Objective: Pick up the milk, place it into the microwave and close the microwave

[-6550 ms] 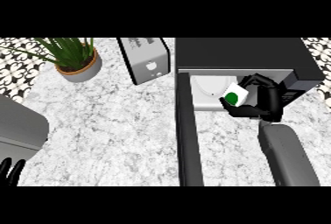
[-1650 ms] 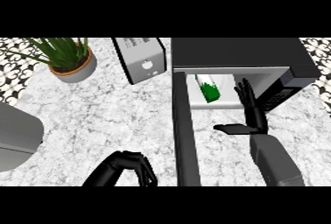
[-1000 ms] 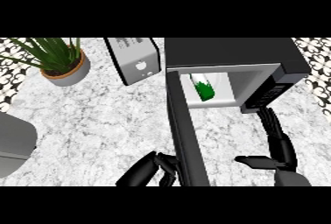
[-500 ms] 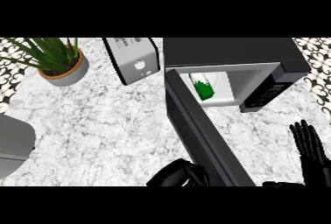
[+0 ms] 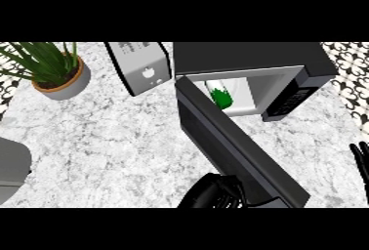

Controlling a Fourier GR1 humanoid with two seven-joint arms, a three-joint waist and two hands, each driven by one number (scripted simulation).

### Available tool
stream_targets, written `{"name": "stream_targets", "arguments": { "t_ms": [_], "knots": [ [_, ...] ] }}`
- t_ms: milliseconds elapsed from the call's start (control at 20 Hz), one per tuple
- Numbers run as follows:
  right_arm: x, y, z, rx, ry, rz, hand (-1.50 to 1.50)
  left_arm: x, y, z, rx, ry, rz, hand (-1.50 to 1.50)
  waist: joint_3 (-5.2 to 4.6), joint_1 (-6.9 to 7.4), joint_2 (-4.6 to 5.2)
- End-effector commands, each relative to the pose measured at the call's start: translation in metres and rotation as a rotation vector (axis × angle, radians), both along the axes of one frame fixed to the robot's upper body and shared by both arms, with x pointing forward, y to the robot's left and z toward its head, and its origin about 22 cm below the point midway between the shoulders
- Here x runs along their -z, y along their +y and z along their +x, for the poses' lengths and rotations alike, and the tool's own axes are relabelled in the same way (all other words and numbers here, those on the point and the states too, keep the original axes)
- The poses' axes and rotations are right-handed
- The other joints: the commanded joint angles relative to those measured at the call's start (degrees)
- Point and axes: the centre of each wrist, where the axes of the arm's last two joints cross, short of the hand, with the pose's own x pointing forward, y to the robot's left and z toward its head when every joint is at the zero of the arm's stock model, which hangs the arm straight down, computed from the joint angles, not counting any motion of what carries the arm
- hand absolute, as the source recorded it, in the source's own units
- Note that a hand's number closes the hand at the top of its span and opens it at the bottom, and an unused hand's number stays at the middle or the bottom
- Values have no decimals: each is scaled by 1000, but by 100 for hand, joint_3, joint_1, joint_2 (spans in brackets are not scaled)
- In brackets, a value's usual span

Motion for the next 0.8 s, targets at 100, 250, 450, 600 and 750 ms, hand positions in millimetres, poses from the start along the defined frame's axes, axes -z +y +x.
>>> {"name": "stream_targets", "arguments": {
  "t_ms": [100, 250, 450, 600, 750],
  "knots": [
    [-24, -13, -1, -86, -20, 8, -150, -14, -17, 6, -82, -34, -89, 150, -2, -153, 47],
    [-31, 4, 5, -180, -40, 18, -150, -20, -21, 12, -112, -66, -123, 150, -8, -229, 61],
    [-51, 1, 7, -277, -50, -21, -150, -33, -22, 37, -140, -91, -146, 150, -23, -528, 119],
    [-58, 7, 10, -315, -66, -2, -150, -43, -26, 49, -177, -96, -162, 150, -16, -581, 133],
    [-64, 4, 9, -329, -72, -7, -150, -46, -24, 62, -252, -79, -163, 150, -13, -758, 168]
  ]
}}
